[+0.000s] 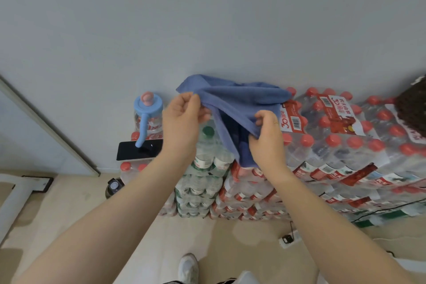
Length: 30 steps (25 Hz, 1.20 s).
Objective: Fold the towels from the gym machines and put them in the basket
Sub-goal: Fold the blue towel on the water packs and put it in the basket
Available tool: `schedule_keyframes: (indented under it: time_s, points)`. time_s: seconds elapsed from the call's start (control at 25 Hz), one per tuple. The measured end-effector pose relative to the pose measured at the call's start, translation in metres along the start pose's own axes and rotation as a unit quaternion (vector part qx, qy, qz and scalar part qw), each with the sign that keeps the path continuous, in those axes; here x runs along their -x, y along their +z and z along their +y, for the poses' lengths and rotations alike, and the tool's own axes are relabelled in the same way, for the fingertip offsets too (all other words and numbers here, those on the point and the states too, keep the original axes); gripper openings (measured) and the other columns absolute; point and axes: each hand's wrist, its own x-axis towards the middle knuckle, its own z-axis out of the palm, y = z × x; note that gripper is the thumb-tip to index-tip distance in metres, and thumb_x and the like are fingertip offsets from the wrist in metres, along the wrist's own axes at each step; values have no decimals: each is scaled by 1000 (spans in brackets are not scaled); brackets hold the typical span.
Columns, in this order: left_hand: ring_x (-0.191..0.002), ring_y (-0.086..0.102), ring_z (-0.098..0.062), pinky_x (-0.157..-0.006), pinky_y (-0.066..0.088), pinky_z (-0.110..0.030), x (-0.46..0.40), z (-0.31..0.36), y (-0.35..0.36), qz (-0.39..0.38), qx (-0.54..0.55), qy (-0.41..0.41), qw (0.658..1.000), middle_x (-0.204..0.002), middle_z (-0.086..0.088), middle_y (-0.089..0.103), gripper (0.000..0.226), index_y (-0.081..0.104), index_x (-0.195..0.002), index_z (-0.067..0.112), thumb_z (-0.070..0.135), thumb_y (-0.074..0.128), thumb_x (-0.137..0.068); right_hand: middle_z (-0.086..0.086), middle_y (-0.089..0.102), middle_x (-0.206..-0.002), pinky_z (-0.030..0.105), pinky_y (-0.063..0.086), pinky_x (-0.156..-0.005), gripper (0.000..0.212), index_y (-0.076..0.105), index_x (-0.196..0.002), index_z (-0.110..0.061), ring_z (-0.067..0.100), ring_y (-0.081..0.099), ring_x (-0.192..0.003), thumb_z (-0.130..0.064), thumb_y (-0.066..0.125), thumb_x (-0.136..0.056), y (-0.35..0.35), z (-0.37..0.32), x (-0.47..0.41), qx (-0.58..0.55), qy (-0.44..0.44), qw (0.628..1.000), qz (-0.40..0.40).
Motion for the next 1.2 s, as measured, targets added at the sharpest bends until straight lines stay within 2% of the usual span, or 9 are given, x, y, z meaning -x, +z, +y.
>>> schedule_keyframes:
  time_s: [0.32, 0.4, 0.48, 0.64, 0.76, 0.88, 0.96, 1.04, 1.2]
  points:
    - [-60, 61, -4, -66, 54, -16, 67, 19, 50, 92, 124, 22, 988, -67, 1, 60, 22, 53, -80, 14, 14, 40, -98, 8, 48, -101, 32, 37, -68, 13, 45, -103, -9, 20, 46, -82, -4, 43, -91, -136, 75, 52, 17, 160, 979, 126]
    - [-63, 62, -6, -67, 55, -17, 95, 15, 57, 84, 107, 29, 990, -71, -1, 59, 21, 53, -82, 13, 14, 39, -98, 13, 54, -93, 32, 39, -58, 7, 43, -99, -14, 21, 48, -71, -12, 39, -94, -161, 77, 60, -134, 243, 946, 165]
    - [-61, 60, -7, -63, 53, -17, 126, 14, 63, 88, 98, 31, 991, -70, 0, 58, 23, 52, -78, 15, 13, 39, -97, 9, 57, -77, 27, 39, -49, 12, 46, -103, -16, 16, 48, -56, -16, 36, -96, -185, 70, 72, -334, 286, 877, 194]
    - [-51, 54, -9, -50, 44, -18, 171, 18, 65, 107, 4, 108, 988, -57, 2, 55, 25, 52, -70, 17, 10, 39, -90, -3, 53, -53, 18, 35, -39, 12, 46, -101, -18, 4, 45, -38, -10, 37, -97, -228, 59, 96, -480, 198, 812, 265]
    - [-41, 52, -5, -46, 44, -16, 181, 5, 62, 99, -88, 156, 979, -45, 7, 57, 21, 52, -72, 17, 7, 39, -86, -3, 54, -48, 16, 34, -36, 14, 45, -106, -13, 5, 44, -35, -6, 42, -94, -247, 70, 102, -468, 203, 819, 265]
    - [-35, 52, -4, -42, 44, -16, 172, -26, 61, 101, -108, 63, 987, -51, -2, 60, 21, 50, -98, 14, 3, 39, -85, 4, 50, -58, 15, 33, -32, 15, 47, -101, -11, 9, 42, -39, -1, 44, -90, -250, 96, 100, -316, 296, 877, 207]
    - [-37, 55, -4, -43, 46, -14, 162, -43, 63, 82, -100, -4, 992, -61, -9, 60, 25, 52, -106, 12, 4, 38, -87, 0, 48, -47, 14, 28, -28, 12, 50, -87, -10, 5, 38, -30, -4, 41, -92, -247, 113, 91, -356, 382, 841, 140]
    - [-44, 61, -2, -48, 49, -12, 152, -53, 68, 58, -102, -22, 993, -66, -8, 61, 21, 58, -99, 6, 5, 39, -90, -5, 45, -32, 11, 26, -28, 21, 49, -74, -12, 3, 37, -27, -9, 41, -94, -244, 127, 79, -383, 434, 809, 106]
    - [-52, 65, -1, -54, 51, -11, 115, -61, 79, 32, -85, -33, 995, -71, -7, 64, 18, 58, -87, 9, 8, 41, -93, -2, 47, -34, 11, 25, -31, 16, 52, -75, -13, 10, 45, -44, -8, 46, -89, -236, 140, 43, -288, 426, 852, 94]
